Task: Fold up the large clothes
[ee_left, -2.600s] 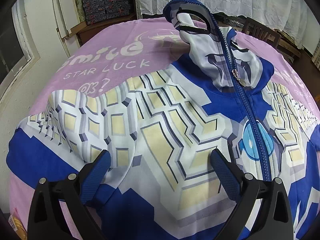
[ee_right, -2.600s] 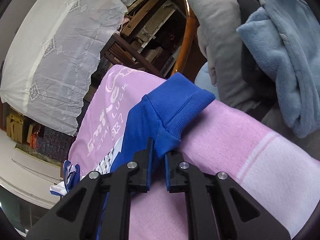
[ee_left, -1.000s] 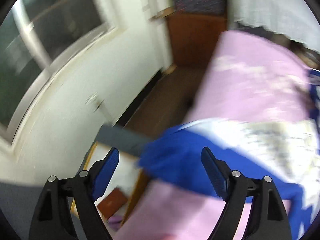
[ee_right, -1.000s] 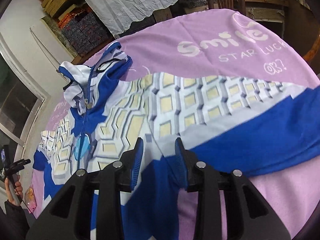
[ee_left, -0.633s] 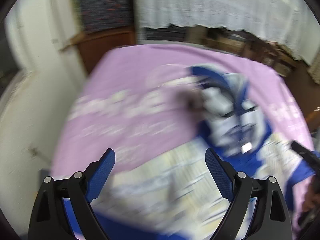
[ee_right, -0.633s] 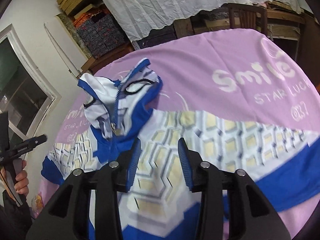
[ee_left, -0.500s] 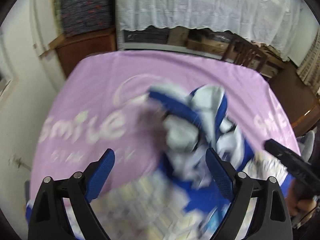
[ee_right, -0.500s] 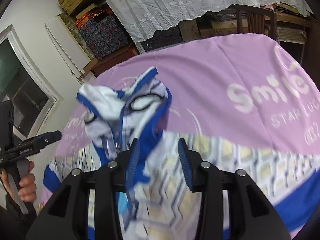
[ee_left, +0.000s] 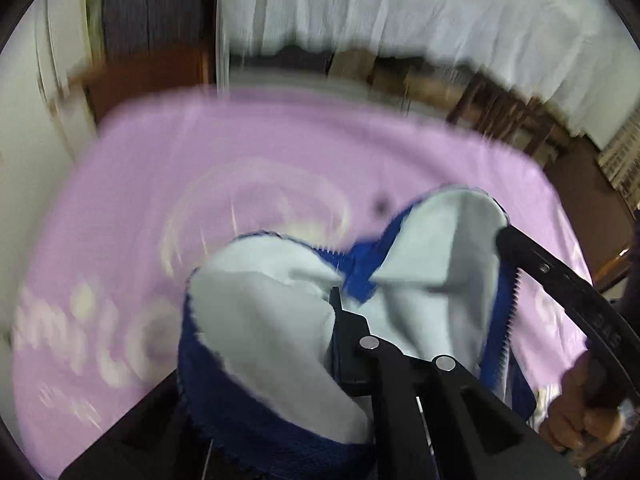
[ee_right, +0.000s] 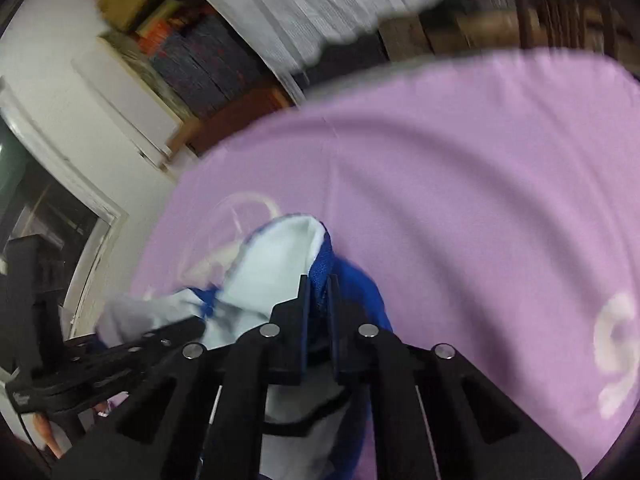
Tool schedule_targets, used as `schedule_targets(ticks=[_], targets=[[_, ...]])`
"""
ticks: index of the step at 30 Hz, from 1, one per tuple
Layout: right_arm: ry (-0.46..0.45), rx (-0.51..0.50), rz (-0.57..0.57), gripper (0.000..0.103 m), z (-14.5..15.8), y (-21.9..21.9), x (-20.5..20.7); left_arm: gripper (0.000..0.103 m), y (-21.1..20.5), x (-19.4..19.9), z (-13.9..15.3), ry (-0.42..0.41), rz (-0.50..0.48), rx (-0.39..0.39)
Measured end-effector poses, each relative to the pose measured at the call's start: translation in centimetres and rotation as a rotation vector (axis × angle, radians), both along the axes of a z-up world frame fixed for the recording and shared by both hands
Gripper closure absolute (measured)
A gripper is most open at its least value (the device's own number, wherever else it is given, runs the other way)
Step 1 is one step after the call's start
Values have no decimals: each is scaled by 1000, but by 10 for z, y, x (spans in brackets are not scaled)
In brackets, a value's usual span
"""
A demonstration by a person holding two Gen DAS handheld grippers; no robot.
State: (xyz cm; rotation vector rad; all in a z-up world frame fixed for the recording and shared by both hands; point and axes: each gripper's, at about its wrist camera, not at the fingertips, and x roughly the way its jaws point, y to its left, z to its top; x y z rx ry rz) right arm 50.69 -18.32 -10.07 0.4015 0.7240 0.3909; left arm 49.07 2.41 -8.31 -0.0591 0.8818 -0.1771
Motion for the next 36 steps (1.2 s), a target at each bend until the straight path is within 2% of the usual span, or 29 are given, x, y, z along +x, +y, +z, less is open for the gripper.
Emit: schedule_targets(ticks=[1,2,3,4,5,6,7,9,10,11,12,13,17,20,23,26,28,30,32,34,36], targets=[[-68,-10,1,97,11,1,-8,95,-3,-5,7,-66,-2,21],[-139,-70,-10,97,21,5,-15,94,-8,-7,10,-113,-4,55],[-157,-117,-18,97,22,9,-16,90,-16,-5,5,-124,-6,117],[-150,-197,-30,97,15,15,-13,88,-22,1,-5,-102,-2,173],[-116,-239,-39,97,5,19,-7,83,-27,11,-22,-51,12,229],[-71,-267,-51,96,-6,21,0,76,-27,17,-35,-8,28,259],[8,-274,-53,95,-24,21,10,73,-26,22,-46,32,43,275],[107,-252,-26,92,-42,20,21,60,-19,24,-59,78,59,281],[112,-239,-32,91,-44,17,21,55,-15,21,-59,72,73,287],[103,-242,-46,83,-39,16,20,48,-7,15,-56,62,84,288],[99,-247,-49,80,-34,16,19,40,-1,9,-47,47,97,275],[83,-235,-52,76,-25,13,14,36,4,3,-39,33,106,259],[52,-151,-60,75,2,-1,-20,22,18,-36,2,-47,137,192],[49,-142,-15,75,8,0,-55,18,6,-64,9,-49,99,169],[99,-154,34,75,-6,5,-86,18,-13,-85,-16,29,36,182],[184,-175,39,77,-32,13,-95,16,-23,-90,-51,121,30,241],[173,-176,19,78,-32,11,-107,15,-19,-102,-52,84,70,238],[171,-152,9,77,-23,5,-124,16,-13,-113,-47,90,84,231],[145,-111,13,70,-11,-8,-150,16,-5,-131,-40,82,94,210],[131,-120,-8,65,-8,-22,-173,16,-1,-149,-34,73,88,188],[145,-103,-17,64,-12,-36,-190,13,-2,-168,-31,71,65,169]])
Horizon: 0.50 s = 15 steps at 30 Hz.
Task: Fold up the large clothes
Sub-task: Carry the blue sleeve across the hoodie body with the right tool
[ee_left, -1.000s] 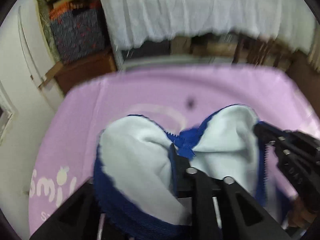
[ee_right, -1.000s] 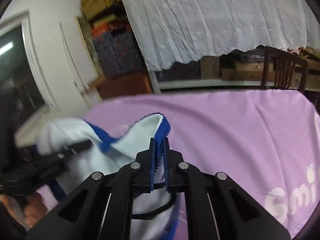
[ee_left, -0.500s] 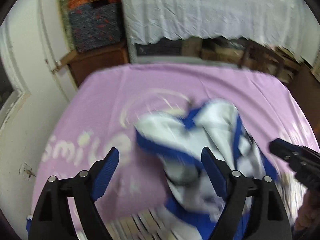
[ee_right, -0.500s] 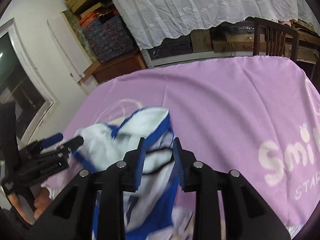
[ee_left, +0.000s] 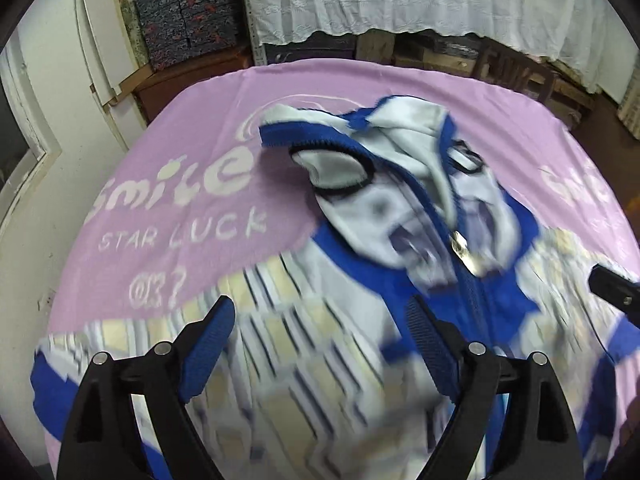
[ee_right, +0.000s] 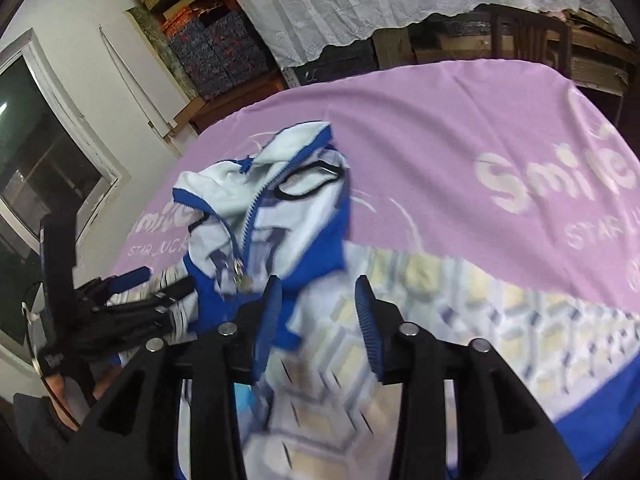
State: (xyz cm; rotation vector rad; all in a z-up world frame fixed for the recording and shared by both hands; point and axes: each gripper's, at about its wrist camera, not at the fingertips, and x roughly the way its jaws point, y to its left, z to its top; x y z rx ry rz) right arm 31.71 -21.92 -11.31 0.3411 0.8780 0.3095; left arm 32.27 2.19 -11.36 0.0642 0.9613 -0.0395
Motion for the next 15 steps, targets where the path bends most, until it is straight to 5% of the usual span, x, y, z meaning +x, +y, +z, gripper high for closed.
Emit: schedule_targets(ticks=[6,10,13,15], targets=[[75,104,-161,64,-34,-74,-57,9,3,-28,-27,58,38,88],[60,182,-307,69,-48,-143,-85,4,25,-30,-29,82,113,30],[23,121,-531,67,-44,-198,-126,4,28,-31,-22,83,143,4],[-6,194,-611,67,-45,-223,-151,4,18,-33,-12,55,130,3]])
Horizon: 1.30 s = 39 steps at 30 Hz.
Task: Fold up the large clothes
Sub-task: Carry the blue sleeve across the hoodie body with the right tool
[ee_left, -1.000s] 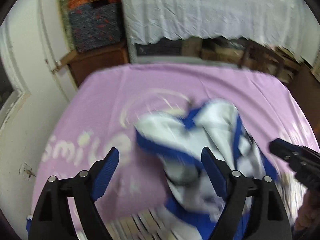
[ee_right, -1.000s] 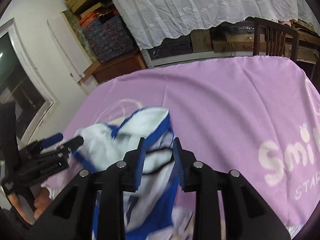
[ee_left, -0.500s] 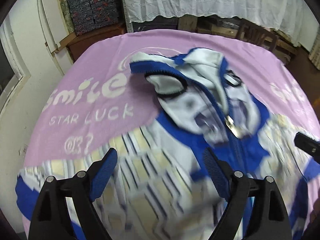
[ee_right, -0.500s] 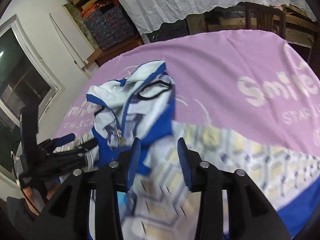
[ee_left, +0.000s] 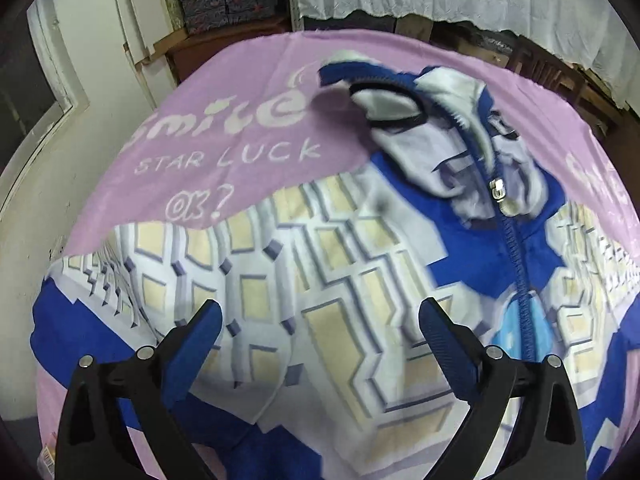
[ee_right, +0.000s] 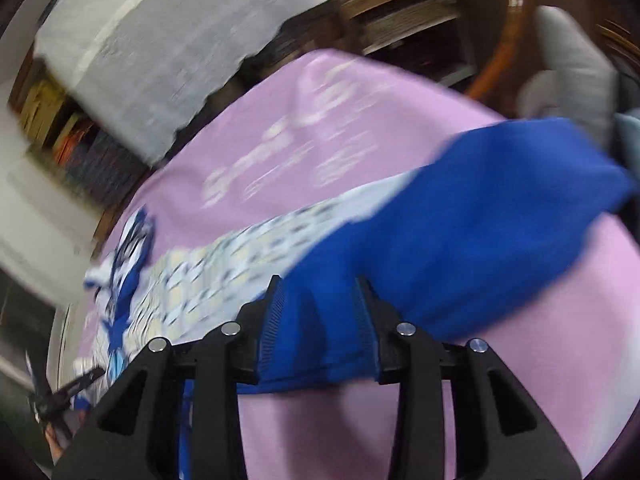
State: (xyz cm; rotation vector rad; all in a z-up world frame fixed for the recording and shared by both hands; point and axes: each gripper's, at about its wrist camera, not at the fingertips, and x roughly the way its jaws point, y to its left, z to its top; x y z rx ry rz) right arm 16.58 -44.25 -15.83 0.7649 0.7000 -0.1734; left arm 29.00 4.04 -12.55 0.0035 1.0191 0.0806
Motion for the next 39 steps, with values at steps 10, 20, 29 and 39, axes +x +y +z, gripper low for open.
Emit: schedule_targets(ticks=[10,20,29,39], targets=[[-36,137,-187,67,-7,-36,-60,4,-42,-1,-17,-35,-99,25],[-54,234,-381,73,-26,-46,-35,3,-32,-1,-23,-30,-81,-17],[-120,-44,-302,96,-1,-22,-22,3,-19,-4,-11,-9,-66,-88],[-195,-184,-53,97,41,58,3,3,-4,-7,2,-61,-7,-50]])
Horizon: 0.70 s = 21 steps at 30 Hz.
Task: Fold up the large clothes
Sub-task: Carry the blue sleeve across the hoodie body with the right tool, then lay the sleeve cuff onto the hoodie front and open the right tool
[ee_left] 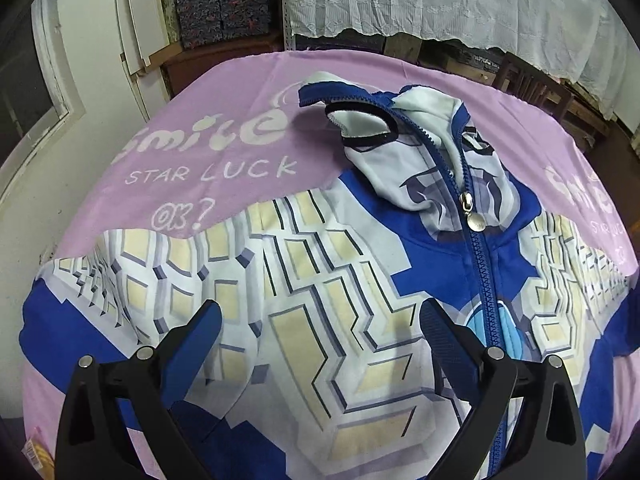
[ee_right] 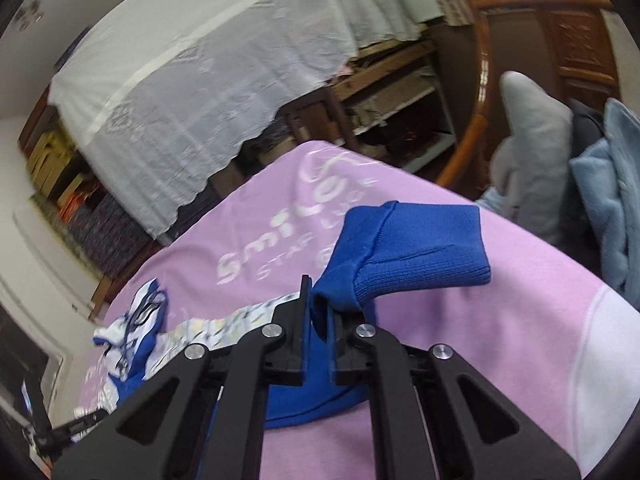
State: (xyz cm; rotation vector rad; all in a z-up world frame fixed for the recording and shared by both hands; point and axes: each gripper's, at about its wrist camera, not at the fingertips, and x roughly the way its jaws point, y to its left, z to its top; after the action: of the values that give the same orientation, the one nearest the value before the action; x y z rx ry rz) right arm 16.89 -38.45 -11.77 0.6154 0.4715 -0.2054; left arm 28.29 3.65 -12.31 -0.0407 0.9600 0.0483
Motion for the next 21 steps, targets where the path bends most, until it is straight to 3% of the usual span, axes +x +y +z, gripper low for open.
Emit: schedule_targets(ticks=[10,19,21], targets=[[39,-15,267,97,20,107,38,3,3,-1,3,1,-9,-21],[160,-51,516,97,-7,191,52,3,-2,-3,4,-4,-28,-16],[231,-83,594,94,-16,208,57,3,-4,-4,4,-8,-36,-14]])
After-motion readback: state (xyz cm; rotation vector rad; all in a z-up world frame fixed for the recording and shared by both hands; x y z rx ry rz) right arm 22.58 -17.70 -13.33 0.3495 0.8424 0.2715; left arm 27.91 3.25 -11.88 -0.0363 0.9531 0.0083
